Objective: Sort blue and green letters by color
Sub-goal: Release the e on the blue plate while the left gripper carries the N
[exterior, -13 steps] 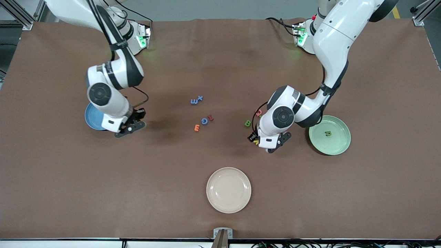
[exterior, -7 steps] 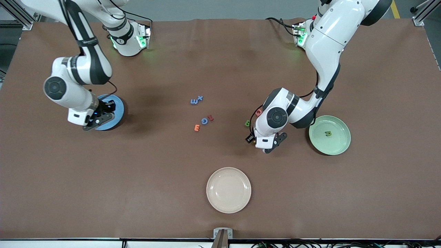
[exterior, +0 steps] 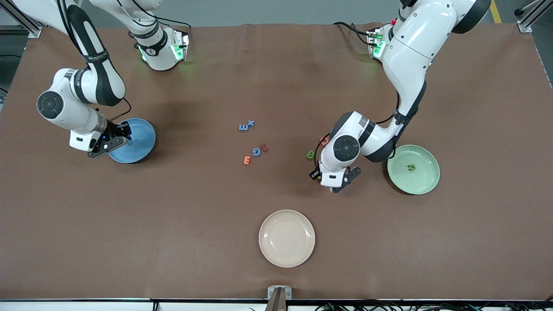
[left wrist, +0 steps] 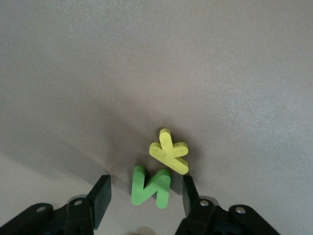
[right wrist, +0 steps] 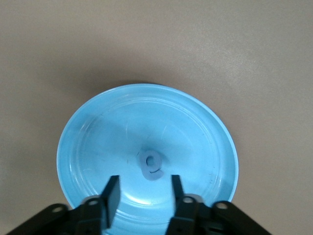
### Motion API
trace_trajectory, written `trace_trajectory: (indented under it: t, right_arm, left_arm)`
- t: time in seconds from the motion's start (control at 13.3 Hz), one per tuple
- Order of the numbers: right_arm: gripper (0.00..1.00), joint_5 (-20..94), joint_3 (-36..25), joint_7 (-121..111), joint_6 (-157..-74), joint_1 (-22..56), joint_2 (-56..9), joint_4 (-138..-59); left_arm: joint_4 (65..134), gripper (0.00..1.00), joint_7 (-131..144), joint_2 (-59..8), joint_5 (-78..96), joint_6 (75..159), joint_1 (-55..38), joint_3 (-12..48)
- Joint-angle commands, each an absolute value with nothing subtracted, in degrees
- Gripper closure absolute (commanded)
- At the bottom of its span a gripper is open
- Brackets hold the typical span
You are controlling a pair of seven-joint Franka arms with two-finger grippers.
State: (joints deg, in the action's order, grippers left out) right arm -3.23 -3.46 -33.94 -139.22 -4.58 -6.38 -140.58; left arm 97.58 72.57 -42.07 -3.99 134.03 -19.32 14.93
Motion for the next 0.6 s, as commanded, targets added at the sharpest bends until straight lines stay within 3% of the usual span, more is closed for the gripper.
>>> trace_trajectory:
  t: [0.0, 0.15, 0.23, 0.53]
  right_arm:
    - [0.00, -2.91, -2.20, -34.46, -139.05, -6.33, -4.83, -141.42]
    - [0.00, -1.59, -1.94, -30.97, -135.03, -5.81, -4.83, -139.41]
    - [0.00, -1.32, -1.41, -27.28, -132.04, -4.76, -4.75, -137.74]
    - [0.00, 1.82, -0.79, -13.22, -129.02, 4.89, -4.13, -135.53]
  left_arm:
    - [97.21, 0.54, 73.83, -42.54, -5.54, 134.12, -19.69, 14.85]
    - [96.95, 0.88, 73.74, -42.28, -5.45, 134.03, -19.60, 14.94]
    - [96.86, 1.00, 73.74, -41.93, -5.45, 133.86, -19.60, 15.03]
    - [96.59, 1.00, 73.74, -36.50, -5.36, 131.06, -18.55, 15.21]
